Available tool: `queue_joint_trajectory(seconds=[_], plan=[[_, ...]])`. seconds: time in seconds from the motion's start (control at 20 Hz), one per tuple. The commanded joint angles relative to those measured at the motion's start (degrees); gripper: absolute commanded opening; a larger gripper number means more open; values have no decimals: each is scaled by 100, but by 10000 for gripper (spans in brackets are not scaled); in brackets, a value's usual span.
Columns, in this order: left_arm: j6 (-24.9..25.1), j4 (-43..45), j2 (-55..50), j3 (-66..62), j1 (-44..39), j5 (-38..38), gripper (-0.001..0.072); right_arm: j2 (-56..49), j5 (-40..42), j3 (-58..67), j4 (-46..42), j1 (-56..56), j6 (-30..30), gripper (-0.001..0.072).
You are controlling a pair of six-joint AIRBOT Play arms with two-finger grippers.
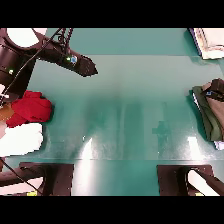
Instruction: Fold the shirts.
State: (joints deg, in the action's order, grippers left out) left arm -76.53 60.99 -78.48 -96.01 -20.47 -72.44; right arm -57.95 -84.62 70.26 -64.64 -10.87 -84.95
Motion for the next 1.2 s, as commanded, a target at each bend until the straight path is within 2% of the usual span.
queue_joint_trajectory(seconds=[0.0,0.45,0.65,0.7,0.8,0.95,1.0,1.05,1.1,1.15], plan=[[0,0,-2,0,0,2,25,-4,0,0,15,15,4,19],[0,0,-2,0,0,4,26,-4,-107,0,15,15,4,19],[-2,17,4,-33,15,337,25,-4,-116,0,15,15,4,19],[-114,166,17,-144,85,87,24,-4,-114,0,15,15,4,19],[-387,1104,214,-365,363,-518,24,-4,-107,0,17,15,4,19],[-765,3311,767,-317,997,-1025,26,-4,-111,0,17,17,4,19],[-778,3657,861,-195,1290,-1215,28,-4,-107,0,17,17,4,19],[-850,3696,894,-7,1589,-1316,200,-4,-96,0,20,17,4,19],[-1093,3689,896,245,1880,-1349,523,-4,-92,0,20,17,4,18],[-1233,3689,896,608,2157,-1346,704,-4,-103,0,20,17,4,19]])
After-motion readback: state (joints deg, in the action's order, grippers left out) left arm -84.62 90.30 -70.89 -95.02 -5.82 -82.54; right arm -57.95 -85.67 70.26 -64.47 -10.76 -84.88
